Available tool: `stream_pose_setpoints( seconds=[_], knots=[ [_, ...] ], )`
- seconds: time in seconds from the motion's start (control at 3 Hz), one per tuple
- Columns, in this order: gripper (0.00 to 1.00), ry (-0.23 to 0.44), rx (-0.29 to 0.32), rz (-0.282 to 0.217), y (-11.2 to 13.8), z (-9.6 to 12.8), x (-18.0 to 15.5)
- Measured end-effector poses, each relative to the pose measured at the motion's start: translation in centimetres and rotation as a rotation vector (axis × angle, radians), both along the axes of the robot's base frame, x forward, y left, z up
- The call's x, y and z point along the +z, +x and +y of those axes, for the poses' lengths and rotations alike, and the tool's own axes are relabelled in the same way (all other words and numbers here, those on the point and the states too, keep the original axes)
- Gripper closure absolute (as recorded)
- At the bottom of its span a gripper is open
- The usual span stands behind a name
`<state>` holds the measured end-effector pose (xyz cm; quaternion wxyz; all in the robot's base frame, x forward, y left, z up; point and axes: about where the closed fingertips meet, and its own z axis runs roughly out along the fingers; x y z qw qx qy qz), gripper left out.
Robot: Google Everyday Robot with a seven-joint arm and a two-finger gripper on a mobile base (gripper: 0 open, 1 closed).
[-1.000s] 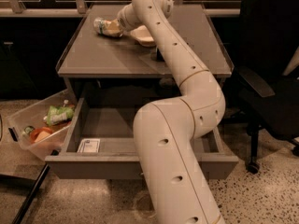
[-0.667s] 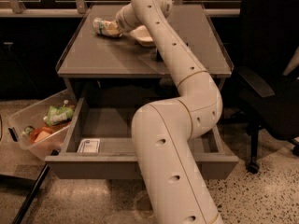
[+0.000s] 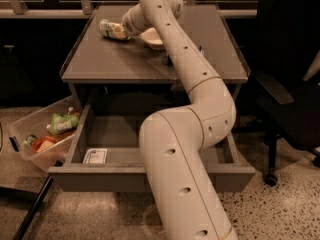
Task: Place 7up can into top drawer
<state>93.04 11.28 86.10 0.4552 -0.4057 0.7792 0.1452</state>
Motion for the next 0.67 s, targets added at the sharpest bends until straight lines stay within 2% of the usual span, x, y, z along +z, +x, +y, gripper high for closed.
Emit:
stream_pose_setpoints(
  seconds=[0.33, 0.67],
  knots=[
    [1.00, 0.032, -0.029, -0.020, 0.2, -0.7, 1.8],
    [1.00, 0.058, -0.060, -0.042, 0.3, -1.5, 3.9]
  ],
)
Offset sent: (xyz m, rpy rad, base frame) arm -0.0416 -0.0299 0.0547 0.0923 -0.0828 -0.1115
